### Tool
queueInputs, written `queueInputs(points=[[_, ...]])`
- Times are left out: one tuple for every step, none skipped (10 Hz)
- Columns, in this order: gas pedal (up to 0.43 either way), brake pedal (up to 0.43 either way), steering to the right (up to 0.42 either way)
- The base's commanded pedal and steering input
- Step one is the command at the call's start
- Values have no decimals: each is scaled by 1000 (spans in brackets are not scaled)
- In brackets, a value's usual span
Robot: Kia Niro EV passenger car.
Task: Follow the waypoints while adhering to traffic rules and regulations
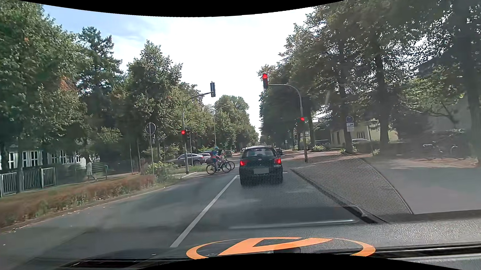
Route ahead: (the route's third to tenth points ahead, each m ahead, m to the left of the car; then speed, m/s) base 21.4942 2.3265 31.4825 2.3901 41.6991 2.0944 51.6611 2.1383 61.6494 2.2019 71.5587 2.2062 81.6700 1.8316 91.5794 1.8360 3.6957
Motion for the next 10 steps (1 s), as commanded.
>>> queueInputs(points=[[0, 256, 21], [0, 250, 22], [0, 244, 22], [0, 244, 22], [0, 244, 22], [0, 244, 22], [0, 244, 21], [0, 238, 20], [0, 238, 19], [0, 238, 19]])
